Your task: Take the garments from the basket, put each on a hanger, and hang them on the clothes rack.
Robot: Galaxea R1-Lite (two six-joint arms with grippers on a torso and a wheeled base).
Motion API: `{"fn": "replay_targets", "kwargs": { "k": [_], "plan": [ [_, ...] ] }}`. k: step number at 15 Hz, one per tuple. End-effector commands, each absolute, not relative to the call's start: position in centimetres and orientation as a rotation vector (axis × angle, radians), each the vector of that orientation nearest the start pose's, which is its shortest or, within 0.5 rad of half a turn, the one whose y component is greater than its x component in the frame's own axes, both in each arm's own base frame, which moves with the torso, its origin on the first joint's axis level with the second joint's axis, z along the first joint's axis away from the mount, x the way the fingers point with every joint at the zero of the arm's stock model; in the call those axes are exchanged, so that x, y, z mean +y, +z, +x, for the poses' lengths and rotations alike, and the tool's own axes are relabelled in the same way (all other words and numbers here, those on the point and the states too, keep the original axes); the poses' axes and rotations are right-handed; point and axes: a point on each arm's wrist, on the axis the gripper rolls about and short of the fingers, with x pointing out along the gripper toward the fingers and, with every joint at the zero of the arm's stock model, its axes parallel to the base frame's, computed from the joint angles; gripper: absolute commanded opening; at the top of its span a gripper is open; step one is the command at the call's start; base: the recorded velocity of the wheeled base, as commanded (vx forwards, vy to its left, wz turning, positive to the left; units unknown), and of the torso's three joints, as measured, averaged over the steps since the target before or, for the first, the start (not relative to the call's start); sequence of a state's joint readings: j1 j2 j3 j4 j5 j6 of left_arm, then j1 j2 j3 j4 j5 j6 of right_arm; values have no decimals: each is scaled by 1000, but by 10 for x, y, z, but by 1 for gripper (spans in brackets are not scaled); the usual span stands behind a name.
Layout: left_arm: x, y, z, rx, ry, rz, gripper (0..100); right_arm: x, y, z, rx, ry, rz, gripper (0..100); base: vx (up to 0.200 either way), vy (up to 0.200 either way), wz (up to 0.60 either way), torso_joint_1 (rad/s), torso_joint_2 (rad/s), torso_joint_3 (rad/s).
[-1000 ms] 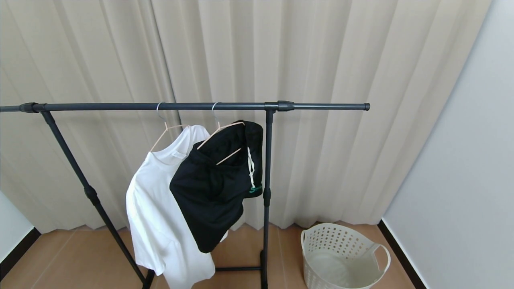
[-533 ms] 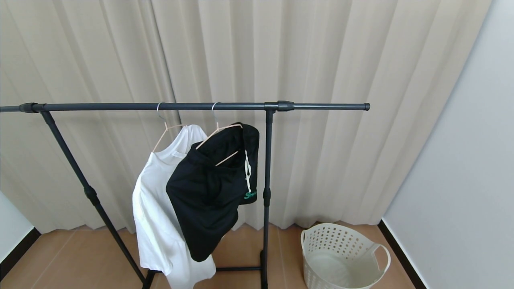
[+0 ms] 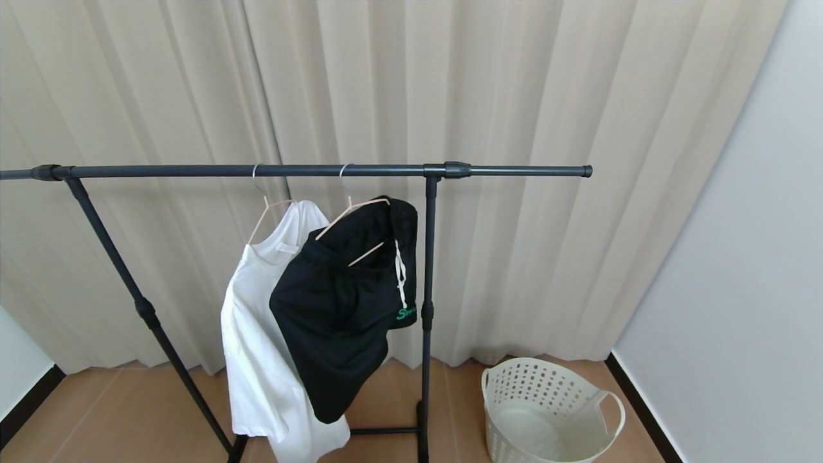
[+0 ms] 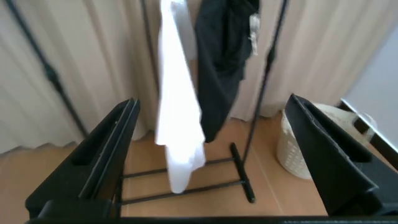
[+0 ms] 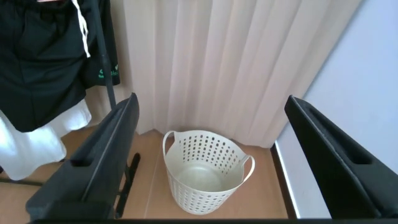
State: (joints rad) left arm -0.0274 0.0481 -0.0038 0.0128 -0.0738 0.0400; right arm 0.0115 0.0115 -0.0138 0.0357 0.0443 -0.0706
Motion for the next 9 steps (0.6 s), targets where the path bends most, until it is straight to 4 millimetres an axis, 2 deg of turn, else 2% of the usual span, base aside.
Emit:
{"fn": "replay_targets", "kwargs": {
  "k": [1,9],
  "plan": [
    [-1,75,-23,7,-46,21,100,1,75,-24,20,54,-72,100,0,0,0,0,0,0],
    [-1,75,-23,3,-43,9,100,1,76,-24,19,57,-33,100,0,0,0,0,0,0]
  ]
}}
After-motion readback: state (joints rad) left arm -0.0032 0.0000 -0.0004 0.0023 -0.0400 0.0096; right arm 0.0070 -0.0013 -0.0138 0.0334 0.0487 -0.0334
